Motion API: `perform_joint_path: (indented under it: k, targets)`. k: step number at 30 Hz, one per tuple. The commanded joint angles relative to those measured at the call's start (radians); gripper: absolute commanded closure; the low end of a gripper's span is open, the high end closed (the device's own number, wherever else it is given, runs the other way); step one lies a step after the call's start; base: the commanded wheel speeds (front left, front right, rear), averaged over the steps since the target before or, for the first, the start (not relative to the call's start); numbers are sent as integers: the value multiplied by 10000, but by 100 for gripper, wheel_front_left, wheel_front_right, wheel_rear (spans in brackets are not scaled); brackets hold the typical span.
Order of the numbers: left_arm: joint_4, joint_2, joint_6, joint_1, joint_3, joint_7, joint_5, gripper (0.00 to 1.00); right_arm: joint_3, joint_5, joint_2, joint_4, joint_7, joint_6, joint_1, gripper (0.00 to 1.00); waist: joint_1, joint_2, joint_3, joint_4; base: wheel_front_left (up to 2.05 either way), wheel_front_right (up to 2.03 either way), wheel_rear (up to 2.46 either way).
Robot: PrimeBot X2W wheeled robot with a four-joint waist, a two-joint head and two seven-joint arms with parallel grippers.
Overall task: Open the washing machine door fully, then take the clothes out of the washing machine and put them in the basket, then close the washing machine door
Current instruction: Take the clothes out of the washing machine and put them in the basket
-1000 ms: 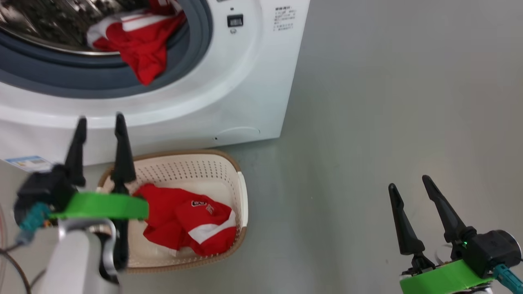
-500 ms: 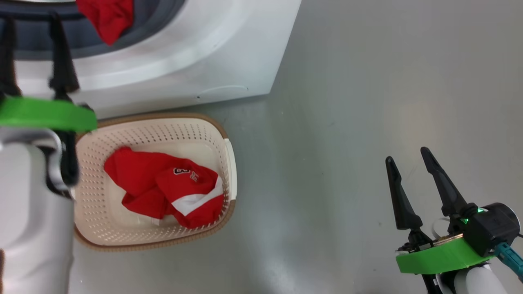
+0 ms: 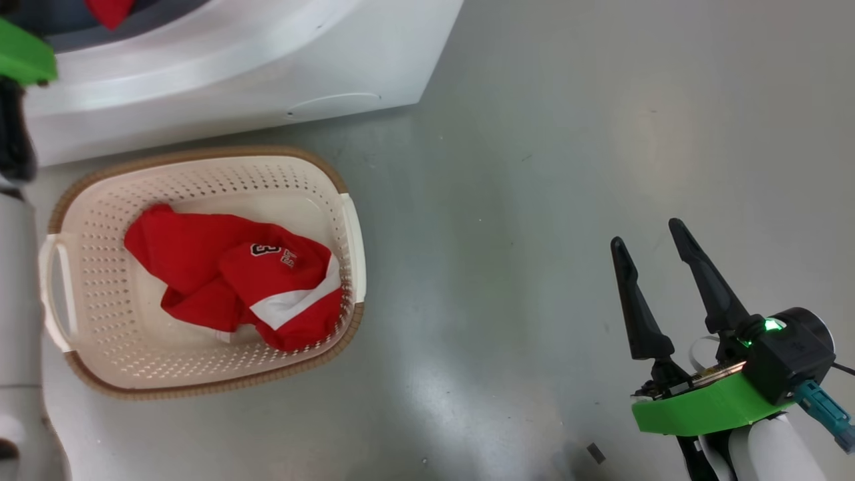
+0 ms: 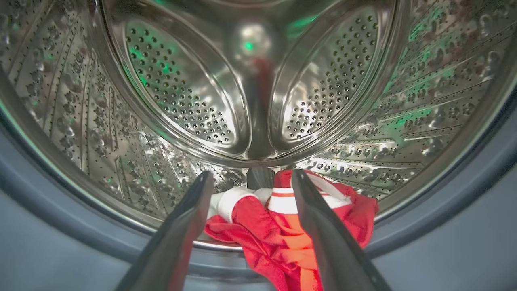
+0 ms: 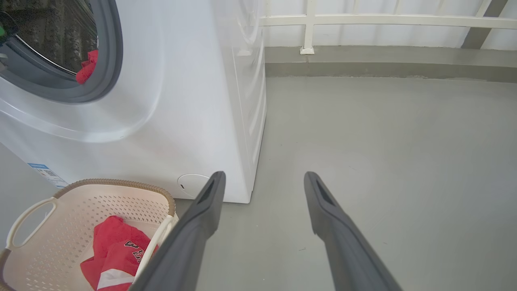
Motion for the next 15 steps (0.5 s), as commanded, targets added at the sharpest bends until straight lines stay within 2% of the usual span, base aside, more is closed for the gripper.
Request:
perform_joint_path:
  k: [1, 10, 15]
  targets:
    - [-98, 506, -93, -193, 155, 48, -91, 0, 255, 12, -118, -173, -65, 63, 29, 0, 0, 0, 105, -117, 0, 0, 0]
    - [1697, 439, -429, -1708, 15, 1580, -580, 0, 461, -3, -118, -117, -65, 63, -76, 0, 0, 0, 344, -346, 0, 0, 0]
    - [2387, 522, -364, -2225, -226, 2147, -473, 0, 632, 32, -118, -61, -65, 63, -160, 0, 0, 0, 416, -513, 0, 0, 0]
